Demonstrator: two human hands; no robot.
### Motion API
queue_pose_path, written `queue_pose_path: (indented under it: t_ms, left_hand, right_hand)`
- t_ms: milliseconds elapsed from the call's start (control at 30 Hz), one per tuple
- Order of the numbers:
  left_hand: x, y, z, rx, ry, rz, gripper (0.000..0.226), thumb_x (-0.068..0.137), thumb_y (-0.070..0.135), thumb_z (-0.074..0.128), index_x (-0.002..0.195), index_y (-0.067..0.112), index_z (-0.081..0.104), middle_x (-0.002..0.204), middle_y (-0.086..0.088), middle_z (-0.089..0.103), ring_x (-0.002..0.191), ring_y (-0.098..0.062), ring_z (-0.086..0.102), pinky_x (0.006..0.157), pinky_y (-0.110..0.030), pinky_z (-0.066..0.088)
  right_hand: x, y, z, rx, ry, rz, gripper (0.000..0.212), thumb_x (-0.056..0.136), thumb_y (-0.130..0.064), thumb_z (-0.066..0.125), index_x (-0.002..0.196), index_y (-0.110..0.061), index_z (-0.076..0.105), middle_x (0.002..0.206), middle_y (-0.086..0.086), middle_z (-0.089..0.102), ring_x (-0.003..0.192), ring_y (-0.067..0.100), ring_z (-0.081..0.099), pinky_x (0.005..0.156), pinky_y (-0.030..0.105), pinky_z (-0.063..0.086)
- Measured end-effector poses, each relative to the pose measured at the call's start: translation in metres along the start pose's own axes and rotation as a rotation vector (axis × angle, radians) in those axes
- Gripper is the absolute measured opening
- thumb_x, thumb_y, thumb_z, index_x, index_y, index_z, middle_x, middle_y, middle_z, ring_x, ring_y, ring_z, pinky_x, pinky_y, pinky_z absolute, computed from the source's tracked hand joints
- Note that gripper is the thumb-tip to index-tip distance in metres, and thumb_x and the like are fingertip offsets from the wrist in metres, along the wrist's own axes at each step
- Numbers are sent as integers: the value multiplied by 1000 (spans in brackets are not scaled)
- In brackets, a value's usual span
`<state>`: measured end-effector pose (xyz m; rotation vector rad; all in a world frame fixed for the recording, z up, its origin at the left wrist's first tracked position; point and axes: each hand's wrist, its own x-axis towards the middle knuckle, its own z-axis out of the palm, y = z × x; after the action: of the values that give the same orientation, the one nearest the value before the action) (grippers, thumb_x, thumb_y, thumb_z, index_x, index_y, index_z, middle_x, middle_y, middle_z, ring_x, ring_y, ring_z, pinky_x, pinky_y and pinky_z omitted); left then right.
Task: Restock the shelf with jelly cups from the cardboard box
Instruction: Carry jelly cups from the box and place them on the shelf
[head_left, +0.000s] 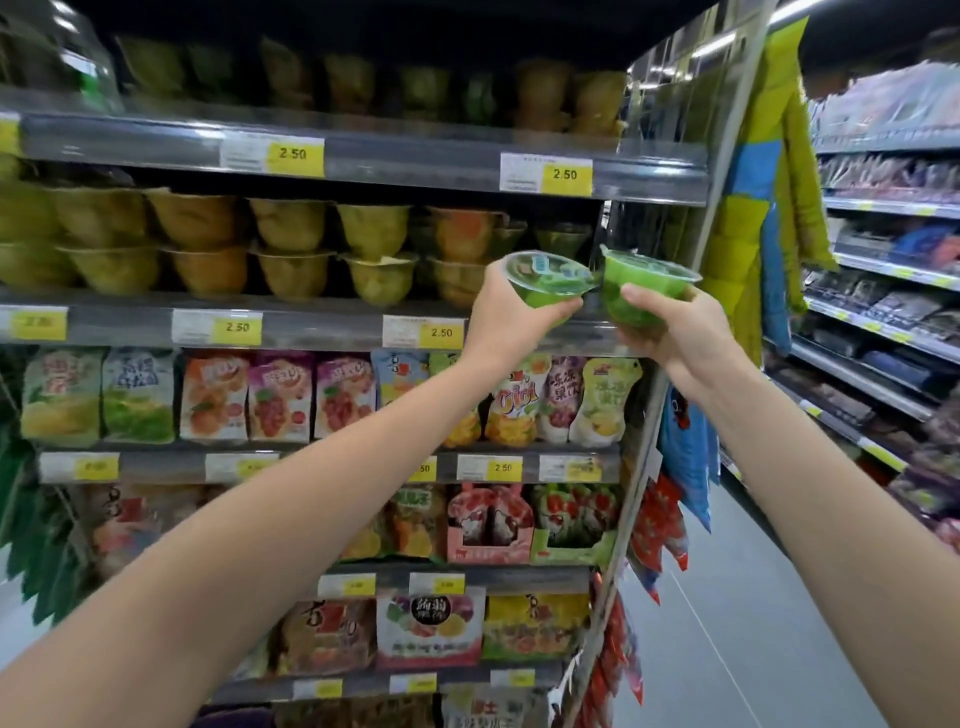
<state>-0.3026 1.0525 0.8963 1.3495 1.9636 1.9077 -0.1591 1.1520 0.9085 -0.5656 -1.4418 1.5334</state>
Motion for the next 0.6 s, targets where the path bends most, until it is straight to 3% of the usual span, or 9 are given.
queue_pose_path:
  t_ms: [67, 267, 433, 600]
  left_hand:
    - [13, -4, 9, 23, -5, 7, 75, 70, 35, 84, 129, 16, 43, 117, 7, 56, 102, -5, 52, 72, -7, 38]
    - [48, -9, 35, 142, 17, 17, 69, 68, 40, 83, 121, 13, 47, 118, 0, 60, 105, -15, 58, 82, -27, 48]
    - [66, -11, 52, 307, 34, 4, 73, 57, 67, 69, 114, 23, 58, 108, 5, 65, 97, -17, 64, 75, -34, 55]
    - [70, -10, 55, 401, 17, 42, 66, 68, 56, 72, 120, 22, 52, 120, -1, 60, 105, -25, 61, 78, -34, 50]
  right_hand:
    - [11, 2, -2, -2, 23, -21, 44, 79, -12, 76, 119, -7, 59, 105, 5, 69, 94, 20, 67, 77, 35, 57]
    - [44, -2, -12, 31, 51, -67, 38, 83, -10, 71, 119, -7, 58, 105, 2, 69, 91, 12, 68, 83, 35, 57]
    - [72, -3, -13, 34, -10, -59, 24, 84, -9, 69, 106, -13, 60, 104, 3, 68, 97, 16, 66, 88, 38, 55]
    - [99, 3, -5, 4, -79, -32, 32, 82, -13, 72, 112, -13, 60, 111, 7, 68, 108, 23, 64, 90, 39, 54]
